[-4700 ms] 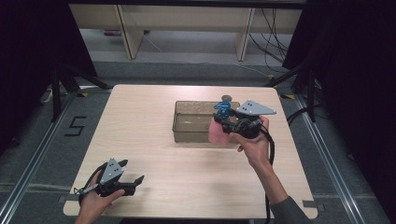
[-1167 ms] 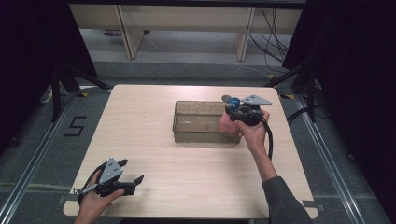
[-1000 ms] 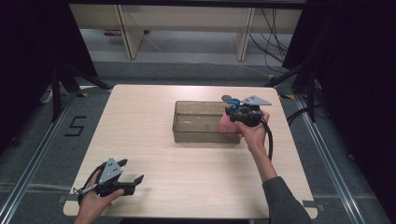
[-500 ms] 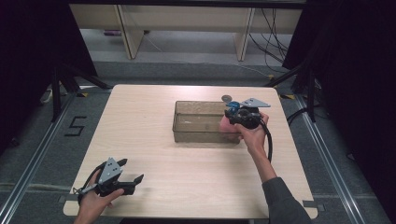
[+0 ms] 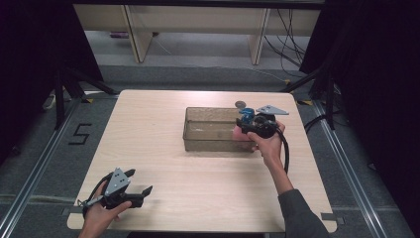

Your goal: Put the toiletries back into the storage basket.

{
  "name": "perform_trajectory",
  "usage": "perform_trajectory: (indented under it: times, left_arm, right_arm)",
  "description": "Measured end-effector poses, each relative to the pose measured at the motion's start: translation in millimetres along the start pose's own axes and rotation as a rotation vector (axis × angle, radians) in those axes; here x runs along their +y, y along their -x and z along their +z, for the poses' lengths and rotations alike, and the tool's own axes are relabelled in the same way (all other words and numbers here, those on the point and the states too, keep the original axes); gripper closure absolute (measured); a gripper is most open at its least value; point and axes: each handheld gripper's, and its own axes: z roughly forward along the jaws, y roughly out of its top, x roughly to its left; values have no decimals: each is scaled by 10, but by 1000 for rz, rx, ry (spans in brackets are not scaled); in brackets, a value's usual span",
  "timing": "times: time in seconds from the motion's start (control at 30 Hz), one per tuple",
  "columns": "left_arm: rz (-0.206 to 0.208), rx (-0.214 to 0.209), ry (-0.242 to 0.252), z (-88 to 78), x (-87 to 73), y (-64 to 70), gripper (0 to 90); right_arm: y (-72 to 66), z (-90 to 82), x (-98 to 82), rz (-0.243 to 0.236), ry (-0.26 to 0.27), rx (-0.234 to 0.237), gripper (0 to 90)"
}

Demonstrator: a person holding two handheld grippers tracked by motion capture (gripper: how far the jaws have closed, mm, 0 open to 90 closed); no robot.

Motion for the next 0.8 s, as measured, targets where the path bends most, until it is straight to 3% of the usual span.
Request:
perform_trajectory:
  times: [0.03,0.1,0.13,0.17,0.2,0.33,0.37,0.47,0.5,0.53,0.57,0.67,0.77,0.8]
  left_arm:
    - [4,0,3,4,2,-3,148]
    - [3,1,3,1,-2,3,148]
    - [1,1,1,0,-4,5,148]
    - [-1,0,0,0,-2,4,148]
    - [9,1,2,1,4,-6,148]
    - [-5,0,-2,-2,-4,2,148]
    - [14,3,0,0,5,-10,148]
    - [3,1,3,0,-4,2,148]
    - [1,1,2,2,-5,3,148]
    - [6,1,1,3,-1,-3,148]
    - [2,1,2,4,2,-3,148]
    - [22,3,-4,-6,2,-16,148]
    - [2,-2,2,-2,5,-3,148]
    - [-2,-2,2,-6,5,-1,148]
  right_arm:
    - [-15,-15,10,28,-14,7,316]
    - [4,-39,23,17,-6,7,284]
    - [-25,-56,24,77,-4,20,269]
    - [-25,-56,24,77,-4,20,269]
    - [5,-58,29,44,5,23,265]
    - [-6,-121,56,54,21,14,244]
    - [4,-141,63,34,25,7,244]
    - [-15,-180,65,65,36,8,236]
    - [-39,-205,63,101,28,11,236]
    - [2,-211,60,48,48,5,235]
    - [-16,-227,57,75,44,16,234]
    - [-5,-282,46,68,42,14,232]
    - [-5,-323,19,77,51,19,228]
    - [-26,-351,16,106,36,16,228]
